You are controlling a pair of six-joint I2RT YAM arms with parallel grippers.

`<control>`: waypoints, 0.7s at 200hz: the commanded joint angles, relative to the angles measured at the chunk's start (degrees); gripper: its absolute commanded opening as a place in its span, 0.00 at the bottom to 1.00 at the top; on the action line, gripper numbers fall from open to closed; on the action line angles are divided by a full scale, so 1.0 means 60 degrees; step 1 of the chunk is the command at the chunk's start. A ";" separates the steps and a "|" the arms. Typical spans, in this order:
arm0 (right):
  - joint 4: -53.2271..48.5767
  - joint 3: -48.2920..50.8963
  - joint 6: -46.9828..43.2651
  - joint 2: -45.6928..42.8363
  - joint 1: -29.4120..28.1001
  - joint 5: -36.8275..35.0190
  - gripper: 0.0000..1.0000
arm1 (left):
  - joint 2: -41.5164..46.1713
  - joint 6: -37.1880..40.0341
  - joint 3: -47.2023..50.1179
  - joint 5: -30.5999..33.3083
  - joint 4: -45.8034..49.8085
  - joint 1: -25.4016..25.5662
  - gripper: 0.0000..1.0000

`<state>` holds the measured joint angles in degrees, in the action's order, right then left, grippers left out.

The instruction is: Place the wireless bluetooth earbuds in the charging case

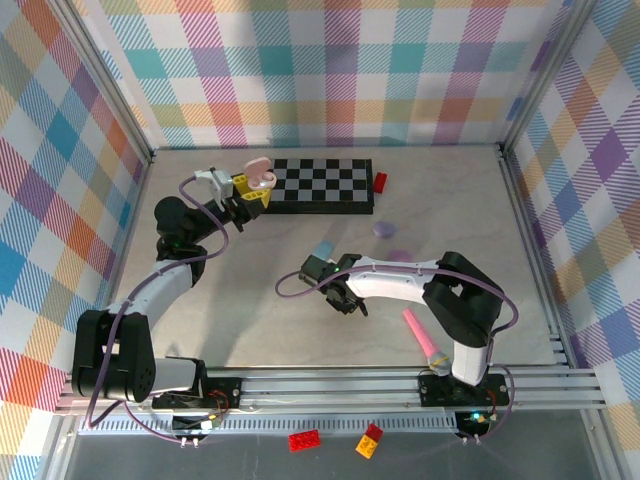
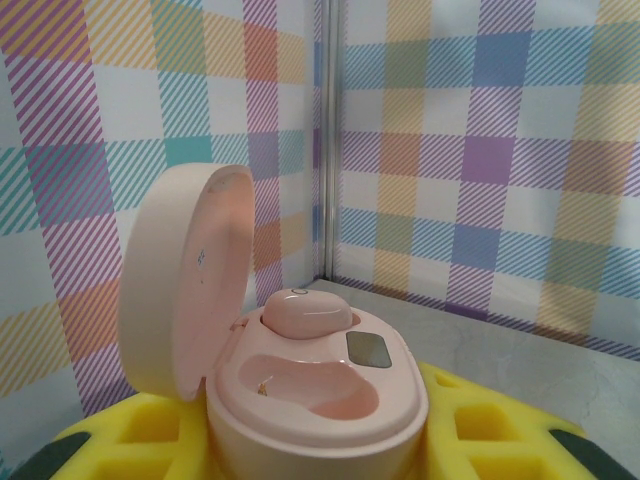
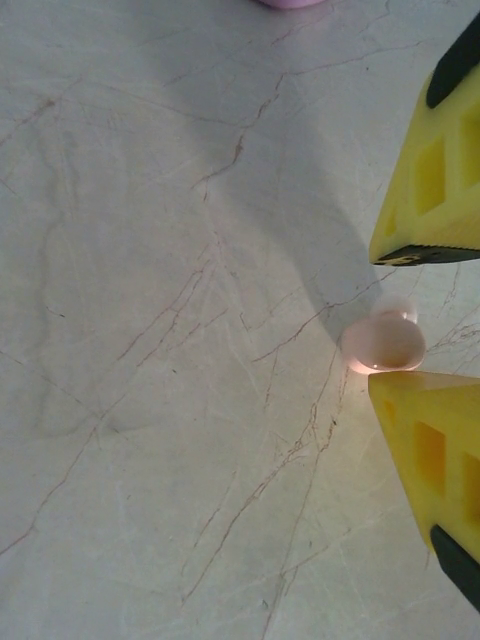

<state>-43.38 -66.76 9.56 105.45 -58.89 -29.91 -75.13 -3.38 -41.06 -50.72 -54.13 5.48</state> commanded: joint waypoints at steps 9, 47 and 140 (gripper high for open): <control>-0.0131 -0.0137 -0.0099 0.0280 -0.0014 0.0137 0.31 | 0.0261 0.0107 0.0002 -0.0131 -0.0251 -0.0034 0.35; -0.0186 -0.0233 -0.0094 0.0451 -0.0006 0.0151 0.28 | 0.0283 0.0087 0.0031 -0.0153 -0.0237 -0.0030 0.35; 0.0192 0.0106 0.0310 -0.0434 0.0217 0.0505 0.17 | 0.0378 0.0611 0.0163 0.0128 0.0043 0.0245 0.35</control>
<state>-43.31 -67.09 9.67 107.26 -58.59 -29.23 -74.76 -2.66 -41.01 -50.78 -53.98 5.65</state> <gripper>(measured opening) 0.177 0.361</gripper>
